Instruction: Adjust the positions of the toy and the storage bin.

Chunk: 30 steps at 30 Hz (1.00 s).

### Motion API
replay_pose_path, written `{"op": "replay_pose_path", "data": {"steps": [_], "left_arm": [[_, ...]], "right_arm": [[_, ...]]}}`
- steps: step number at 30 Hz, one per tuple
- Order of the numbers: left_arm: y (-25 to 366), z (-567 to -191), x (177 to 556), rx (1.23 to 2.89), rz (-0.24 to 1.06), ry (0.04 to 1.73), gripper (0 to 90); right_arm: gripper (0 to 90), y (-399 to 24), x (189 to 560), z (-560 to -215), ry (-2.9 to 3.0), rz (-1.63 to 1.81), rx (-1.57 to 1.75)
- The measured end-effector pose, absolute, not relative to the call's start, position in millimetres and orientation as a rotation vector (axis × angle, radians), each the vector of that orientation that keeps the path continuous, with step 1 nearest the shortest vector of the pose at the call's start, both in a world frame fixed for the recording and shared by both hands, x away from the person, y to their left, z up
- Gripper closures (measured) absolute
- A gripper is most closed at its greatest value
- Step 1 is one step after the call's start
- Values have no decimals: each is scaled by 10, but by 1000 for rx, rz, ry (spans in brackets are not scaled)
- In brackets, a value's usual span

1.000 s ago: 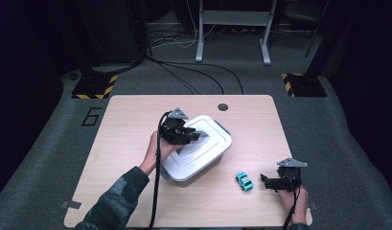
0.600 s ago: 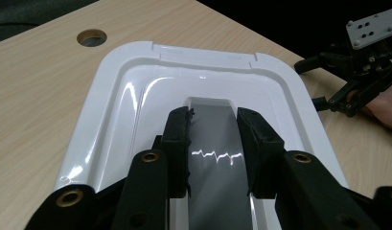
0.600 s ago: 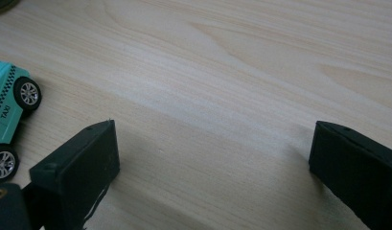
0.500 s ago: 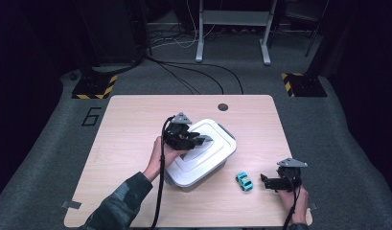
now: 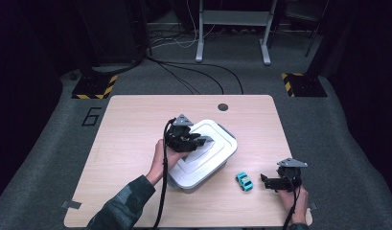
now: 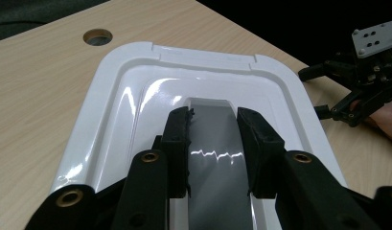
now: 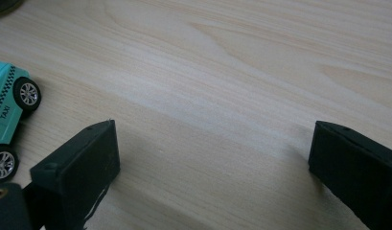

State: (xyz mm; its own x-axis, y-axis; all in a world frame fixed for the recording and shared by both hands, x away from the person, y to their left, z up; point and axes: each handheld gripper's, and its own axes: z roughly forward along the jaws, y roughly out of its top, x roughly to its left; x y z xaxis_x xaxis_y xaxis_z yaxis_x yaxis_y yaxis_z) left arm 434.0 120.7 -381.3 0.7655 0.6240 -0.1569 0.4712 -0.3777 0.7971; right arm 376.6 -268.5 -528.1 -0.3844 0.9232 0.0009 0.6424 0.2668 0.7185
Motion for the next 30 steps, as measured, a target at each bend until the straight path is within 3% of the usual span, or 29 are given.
{"op": "replay_pose_path", "data": {"steps": [14, 30], "left_arm": [[1079, -3851, 4384, 2004, 164, 825, 665], [1010, -3812, 4371, 2069, 231, 790, 665]], "right_arm": [[28, -2685, 3766, -5281, 2123, 899, 1416], [29, -2685, 3765, -5282, 2120, 901, 1418]]}}
